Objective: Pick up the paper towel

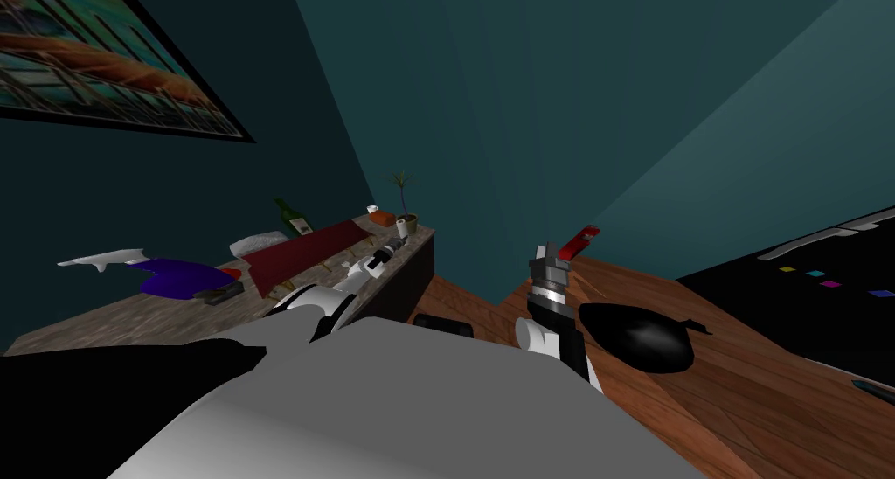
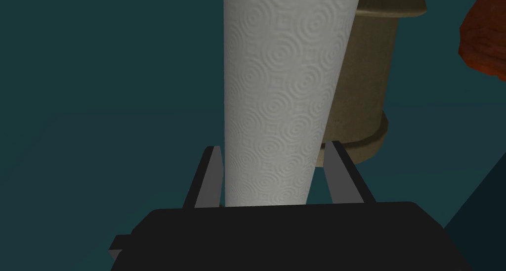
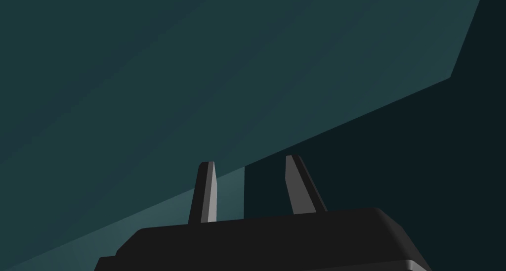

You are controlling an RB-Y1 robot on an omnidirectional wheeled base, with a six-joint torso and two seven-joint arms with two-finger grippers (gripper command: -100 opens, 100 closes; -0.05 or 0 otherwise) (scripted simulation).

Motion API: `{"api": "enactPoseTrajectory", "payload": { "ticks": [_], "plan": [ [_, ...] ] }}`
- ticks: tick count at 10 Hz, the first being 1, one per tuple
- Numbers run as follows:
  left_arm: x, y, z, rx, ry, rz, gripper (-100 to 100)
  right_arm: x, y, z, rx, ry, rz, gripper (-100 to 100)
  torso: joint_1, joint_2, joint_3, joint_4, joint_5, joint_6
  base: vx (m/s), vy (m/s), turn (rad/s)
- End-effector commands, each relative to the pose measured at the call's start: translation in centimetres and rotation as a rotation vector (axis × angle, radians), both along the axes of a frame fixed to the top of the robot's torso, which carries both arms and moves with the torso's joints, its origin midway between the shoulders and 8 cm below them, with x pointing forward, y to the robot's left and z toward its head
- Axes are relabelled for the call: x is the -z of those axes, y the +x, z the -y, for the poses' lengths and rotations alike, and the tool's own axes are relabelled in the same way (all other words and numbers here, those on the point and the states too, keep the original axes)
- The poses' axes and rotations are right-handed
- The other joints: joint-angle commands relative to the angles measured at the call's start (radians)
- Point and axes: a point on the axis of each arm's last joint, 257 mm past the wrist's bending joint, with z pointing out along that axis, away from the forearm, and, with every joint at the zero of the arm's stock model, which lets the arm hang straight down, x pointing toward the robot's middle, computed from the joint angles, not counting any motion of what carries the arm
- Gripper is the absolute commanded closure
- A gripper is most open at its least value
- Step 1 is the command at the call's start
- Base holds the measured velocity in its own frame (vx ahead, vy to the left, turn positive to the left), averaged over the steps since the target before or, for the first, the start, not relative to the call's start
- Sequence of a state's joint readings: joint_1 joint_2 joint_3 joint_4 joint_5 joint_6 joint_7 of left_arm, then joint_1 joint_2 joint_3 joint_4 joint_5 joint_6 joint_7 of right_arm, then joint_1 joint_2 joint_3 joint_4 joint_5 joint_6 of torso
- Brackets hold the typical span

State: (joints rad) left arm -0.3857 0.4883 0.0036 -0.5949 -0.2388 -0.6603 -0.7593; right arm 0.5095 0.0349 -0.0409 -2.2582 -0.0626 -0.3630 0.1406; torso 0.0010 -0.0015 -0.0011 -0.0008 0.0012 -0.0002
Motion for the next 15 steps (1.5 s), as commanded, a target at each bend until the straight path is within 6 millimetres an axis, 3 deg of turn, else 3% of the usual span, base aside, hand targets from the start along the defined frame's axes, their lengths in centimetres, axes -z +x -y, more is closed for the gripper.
{"api": "enactPoseTrajectory", "payload": {
  "ticks": [1,2,15],
  "plan": [
    [0.0,0.0,0.0,0.0,0.0,0.0,0,0.0,0.0,0.0,0.0,0.0,0.0,0,0.0,0.0,0.0,0.0,0.0,0.0,0.0,0.0,0.0],
    [1.0,-1.2,0.2,-0.001,-0.012,-0.012,100,0.0,0.0,0.0,0.0,0.0,0.0,0,0.0,0.0,0.0,0.0,0.0,0.0,0.06,0.011,-0.023],
    [3.6,-10.4,0.3,-0.013,-0.034,-0.033,100,0.0,0.0,0.0,0.0,0.0,0.0,0,0.006,-0.01,-0.015,-0.02,0.015,0.001,0.06,0.009,-0.015]
  ]
}}
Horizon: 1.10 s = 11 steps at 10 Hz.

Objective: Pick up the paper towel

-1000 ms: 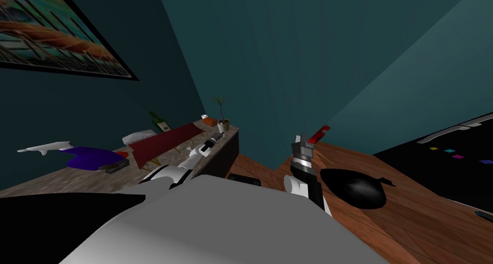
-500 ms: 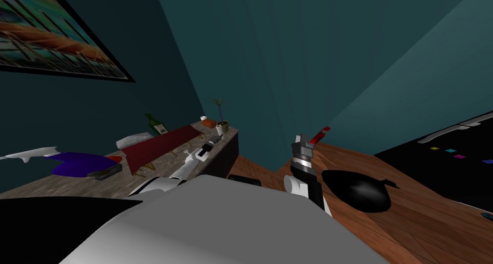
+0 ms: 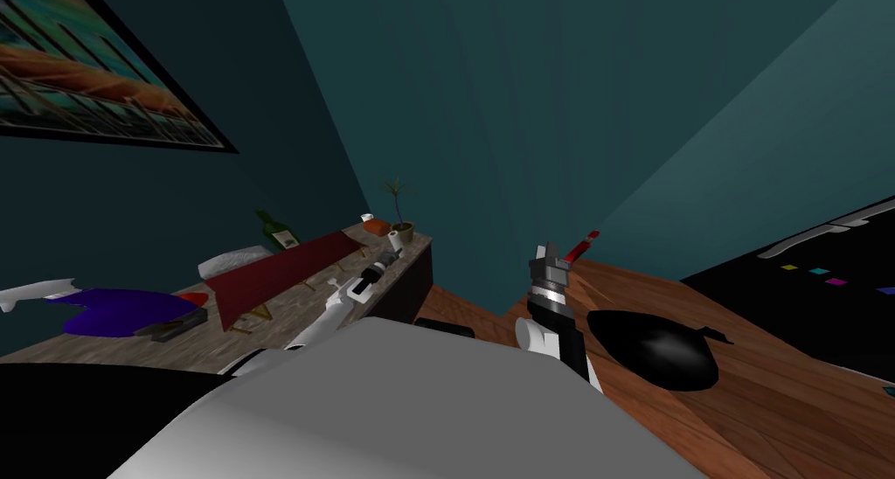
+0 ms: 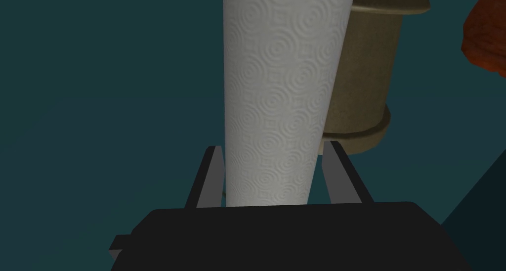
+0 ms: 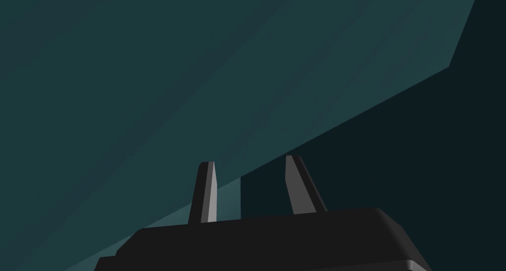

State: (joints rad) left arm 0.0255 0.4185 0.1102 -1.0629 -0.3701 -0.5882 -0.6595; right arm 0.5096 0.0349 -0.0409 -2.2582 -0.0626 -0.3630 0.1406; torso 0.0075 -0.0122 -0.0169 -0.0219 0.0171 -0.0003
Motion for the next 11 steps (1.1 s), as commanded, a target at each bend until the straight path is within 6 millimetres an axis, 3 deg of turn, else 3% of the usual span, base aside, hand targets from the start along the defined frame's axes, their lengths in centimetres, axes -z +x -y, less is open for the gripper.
{"api": "enactPoseTrajectory", "payload": {
  "ticks": [1,6,8,10,11],
  "plan": [
    [-0.4,-0.6,0.3,0.005,0.003,0.009,100,0.0,0.0,0.0,0.0,0.0,0.0,0,0.0,0.0,0.0,0.0,0.0,0.0,0.021,0.002,0.01],
    [0.2,-4.7,-0.4,-0.022,0.009,-0.015,100,0.0,0.0,0.0,0.0,0.0,0.0,0,0.002,0.0,-0.001,-0.001,0.001,-0.001,0.049,0.009,-0.016],
    [-0.9,-4.4,0.1,-0.011,0.013,0.01,100,0.0,0.0,0.0,0.0,0.0,0.0,0,0.003,0.0,-0.001,-0.002,0.002,-0.002,0.015,0.001,0.011],
    [-0.1,-6.6,-0.6,-0.034,0.016,-0.018,100,0.0,0.0,0.0,0.0,0.0,0.0,0,0.004,-0.001,-0.001,-0.002,0.002,-0.002,0.054,0.009,-0.026],
    [-1.0,-6.5,-0.3,-0.025,0.02,-0.001,100,0.0,0.0,0.0,0.0,0.0,0.0,0,0.004,-0.002,-0.002,-0.002,0.002,-0.002,0.028,0.004,0.011]
  ]
}}
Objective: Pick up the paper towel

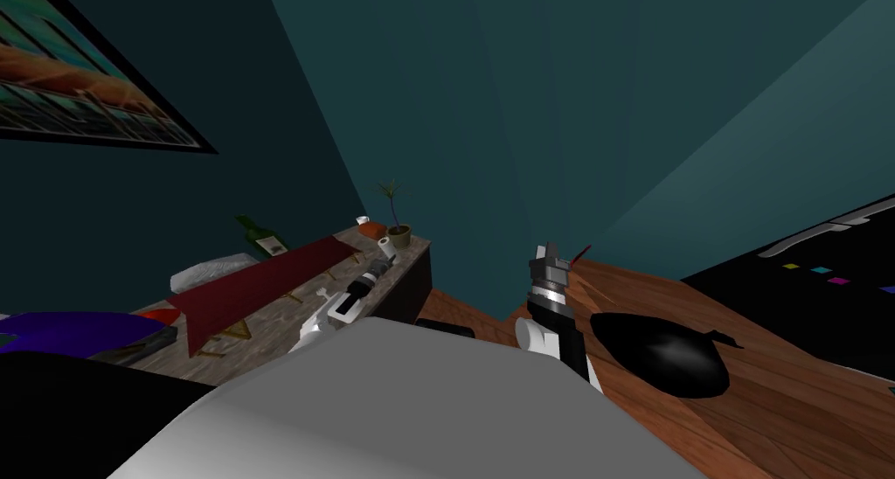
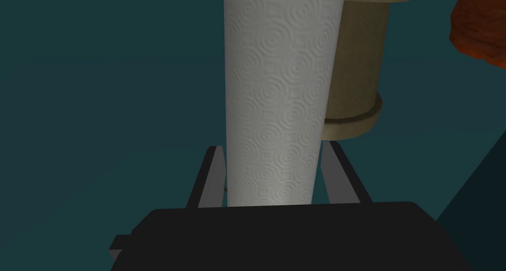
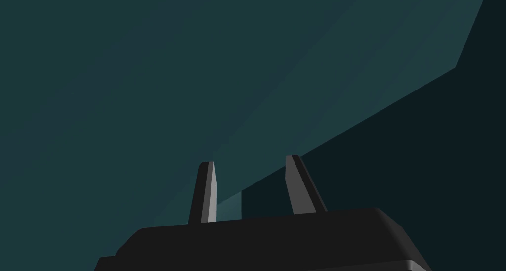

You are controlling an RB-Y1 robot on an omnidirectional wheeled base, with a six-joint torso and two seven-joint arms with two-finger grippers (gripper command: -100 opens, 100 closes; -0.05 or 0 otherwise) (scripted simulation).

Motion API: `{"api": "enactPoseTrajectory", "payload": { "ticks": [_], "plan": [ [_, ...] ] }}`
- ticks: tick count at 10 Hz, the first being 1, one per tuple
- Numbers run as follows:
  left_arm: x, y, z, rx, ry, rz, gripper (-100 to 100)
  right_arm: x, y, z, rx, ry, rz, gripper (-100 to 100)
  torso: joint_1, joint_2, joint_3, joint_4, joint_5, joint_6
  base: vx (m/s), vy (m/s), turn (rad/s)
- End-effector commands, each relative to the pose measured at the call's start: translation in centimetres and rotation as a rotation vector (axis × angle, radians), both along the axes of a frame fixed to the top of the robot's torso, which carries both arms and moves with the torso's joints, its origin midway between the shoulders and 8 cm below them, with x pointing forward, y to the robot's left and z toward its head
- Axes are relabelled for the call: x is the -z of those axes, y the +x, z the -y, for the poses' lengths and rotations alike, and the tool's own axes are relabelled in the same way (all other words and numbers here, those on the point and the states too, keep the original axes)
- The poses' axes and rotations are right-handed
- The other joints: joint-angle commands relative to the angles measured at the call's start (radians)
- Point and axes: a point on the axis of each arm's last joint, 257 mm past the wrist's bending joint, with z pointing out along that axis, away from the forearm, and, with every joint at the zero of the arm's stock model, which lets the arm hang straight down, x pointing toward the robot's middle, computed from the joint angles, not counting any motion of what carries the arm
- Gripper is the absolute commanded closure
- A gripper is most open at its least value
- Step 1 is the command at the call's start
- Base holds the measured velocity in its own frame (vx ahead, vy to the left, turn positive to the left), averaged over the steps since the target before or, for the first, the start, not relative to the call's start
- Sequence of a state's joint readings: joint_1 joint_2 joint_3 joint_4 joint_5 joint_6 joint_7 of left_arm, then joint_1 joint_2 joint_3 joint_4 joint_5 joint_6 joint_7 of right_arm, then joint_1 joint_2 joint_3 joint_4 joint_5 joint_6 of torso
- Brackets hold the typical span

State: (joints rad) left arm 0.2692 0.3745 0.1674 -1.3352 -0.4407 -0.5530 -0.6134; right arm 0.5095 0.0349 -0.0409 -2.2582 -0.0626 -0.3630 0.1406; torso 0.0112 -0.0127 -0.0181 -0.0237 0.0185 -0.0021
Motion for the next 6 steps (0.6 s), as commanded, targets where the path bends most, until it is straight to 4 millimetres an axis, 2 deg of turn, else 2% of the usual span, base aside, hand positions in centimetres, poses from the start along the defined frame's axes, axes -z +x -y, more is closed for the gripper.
{"api": "enactPoseTrajectory", "payload": {
  "ticks": [1,2,3,4,5,6],
  "plan": [
    [-1.1,0.1,0.3,0.008,0.004,0.019,100,0.0,0.0,0.0,0.0,0.0,0.0,0,0.0,0.0,0.0,0.0,0.0,0.0,0.0,0.0,0.0],
    [-0.5,-1.4,-0.4,-0.014,0.007,-0.002,100,0.0,0.0,0.0,0.0,0.0,0.0,0,-0.001,0.001,0.001,0.0,0.0,0.001,0.042,0.011,-0.04],
    [-0.9,-2.0,-0.2,-0.01,0.013,0.001,100,0.0,0.0,0.0,0.0,0.0,0.0,0,0.0,0.0,0.0,0.0,0.0,0.0,0.053,0.011,-0.016],
    [-1.8,-1.8,0.2,-0.002,0.016,0.019,100,0.0,0.0,0.0,0.0,0.0,0.0,0,0.0,0.0,0.0,0.0,0.0,0.0,0.029,0.003,0.019],
    [-1.3,-1.8,-0.1,-0.007,0.013,0.009,100,0.0,0.0,0.0,0.0,0.0,0.0,0,0.0,0.0,0.0,0.0,0.0,0.001,0.01,0.001,0.004],
    [-1.4,-1.7,-0.1,-0.006,0.014,0.012,0,0.0,0.0,0.0,0.0,0.0,0.0,0,-0.001,0.001,0.0,0.0,0.0,0.001,0.0,0.0,0.0]
  ]
}}
